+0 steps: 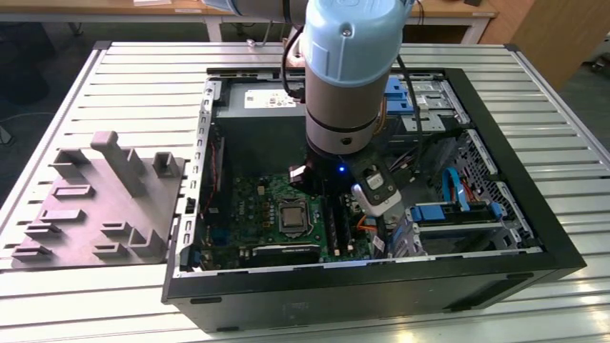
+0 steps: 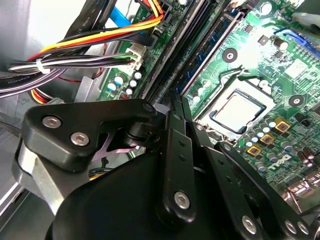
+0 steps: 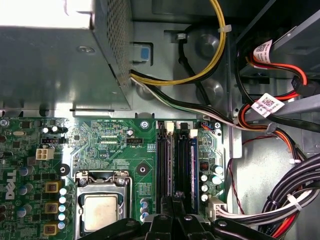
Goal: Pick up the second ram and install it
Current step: 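Insert the second ram into the second slot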
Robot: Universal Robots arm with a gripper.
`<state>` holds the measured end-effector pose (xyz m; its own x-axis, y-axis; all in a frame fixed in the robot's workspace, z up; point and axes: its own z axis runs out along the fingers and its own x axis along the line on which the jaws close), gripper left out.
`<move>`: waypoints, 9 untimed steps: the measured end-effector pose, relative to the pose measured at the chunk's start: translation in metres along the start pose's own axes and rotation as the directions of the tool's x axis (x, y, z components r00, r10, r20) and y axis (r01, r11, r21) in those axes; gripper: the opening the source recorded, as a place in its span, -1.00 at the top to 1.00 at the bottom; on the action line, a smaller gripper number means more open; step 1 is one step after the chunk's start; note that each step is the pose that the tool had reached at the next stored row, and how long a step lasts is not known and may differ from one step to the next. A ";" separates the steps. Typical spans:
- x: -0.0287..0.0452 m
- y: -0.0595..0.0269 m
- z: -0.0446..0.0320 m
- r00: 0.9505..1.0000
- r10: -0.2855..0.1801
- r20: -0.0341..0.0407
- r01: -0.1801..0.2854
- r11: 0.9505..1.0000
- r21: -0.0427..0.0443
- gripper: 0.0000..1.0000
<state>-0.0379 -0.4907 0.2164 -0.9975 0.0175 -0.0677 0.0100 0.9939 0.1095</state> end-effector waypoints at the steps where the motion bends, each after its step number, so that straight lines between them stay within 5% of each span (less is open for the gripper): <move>1: 0.0000 0.0000 0.0000 1.000 0.000 0.000 0.000 1.000 0.000 0.77; 9: 0.0000 0.0000 0.0001 1.000 0.000 0.000 0.000 1.000 0.000 0.62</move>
<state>-0.0380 -0.4907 0.2163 -0.9975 0.0175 -0.0677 0.0100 0.9939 0.1095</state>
